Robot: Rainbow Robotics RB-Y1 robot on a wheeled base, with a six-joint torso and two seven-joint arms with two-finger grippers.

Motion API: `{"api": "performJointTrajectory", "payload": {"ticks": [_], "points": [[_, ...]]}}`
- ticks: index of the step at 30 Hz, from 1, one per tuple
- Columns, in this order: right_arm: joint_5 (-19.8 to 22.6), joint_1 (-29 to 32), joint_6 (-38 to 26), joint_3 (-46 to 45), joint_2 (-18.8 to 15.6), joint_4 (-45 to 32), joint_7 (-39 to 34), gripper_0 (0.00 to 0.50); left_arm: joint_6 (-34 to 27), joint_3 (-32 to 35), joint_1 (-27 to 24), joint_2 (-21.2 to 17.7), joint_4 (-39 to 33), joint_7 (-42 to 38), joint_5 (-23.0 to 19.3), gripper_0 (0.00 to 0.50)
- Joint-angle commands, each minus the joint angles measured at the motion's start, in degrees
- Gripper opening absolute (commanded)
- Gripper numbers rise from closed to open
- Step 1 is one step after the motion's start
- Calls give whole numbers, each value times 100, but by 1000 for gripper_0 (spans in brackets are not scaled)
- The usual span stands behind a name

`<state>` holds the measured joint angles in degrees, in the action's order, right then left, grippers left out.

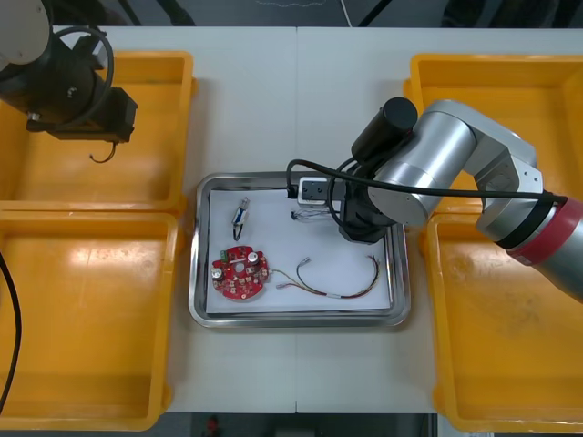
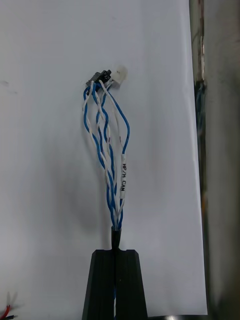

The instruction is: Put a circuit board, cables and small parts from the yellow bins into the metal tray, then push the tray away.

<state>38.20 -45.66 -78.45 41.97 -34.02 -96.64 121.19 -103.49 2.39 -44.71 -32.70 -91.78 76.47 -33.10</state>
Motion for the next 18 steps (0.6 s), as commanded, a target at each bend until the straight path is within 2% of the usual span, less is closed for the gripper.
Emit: {"api": "performJointTrajectory", "payload": {"ticks": [1, 2, 3, 4, 5, 6, 13, 18], "points": [[21, 128, 199, 40, 97, -39, 45, 0, -268, 156, -196, -166, -543, -580, 23, 0], [21, 128, 199, 40, 106, -39, 45, 35, -312, 156, -152, -157, -648, -598, 14, 0], [12, 136, 199, 40, 115, -39, 45, 163, -374, 156, -126, -166, -727, -607, -3, 0], [4, 128, 199, 40, 123, -48, 37, 266, -391, 156, -108, -157, -771, -615, -12, 0], [-23, 128, 199, 40, 132, -48, 28, 462, -453, 156, -82, -166, -833, -633, -12, 0], [-40, 128, 199, 40, 141, -39, 19, 500, -497, 156, -73, -149, -903, -659, -29, 0], [-49, 136, 172, 5, 150, -118, -51, 500, -651, 156, -64, -105, -1088, -782, -73, 0], [-58, 128, -214, -215, 150, -373, -139, 500, -651, 139, -64, -105, -1114, -835, -109, 0]]}}
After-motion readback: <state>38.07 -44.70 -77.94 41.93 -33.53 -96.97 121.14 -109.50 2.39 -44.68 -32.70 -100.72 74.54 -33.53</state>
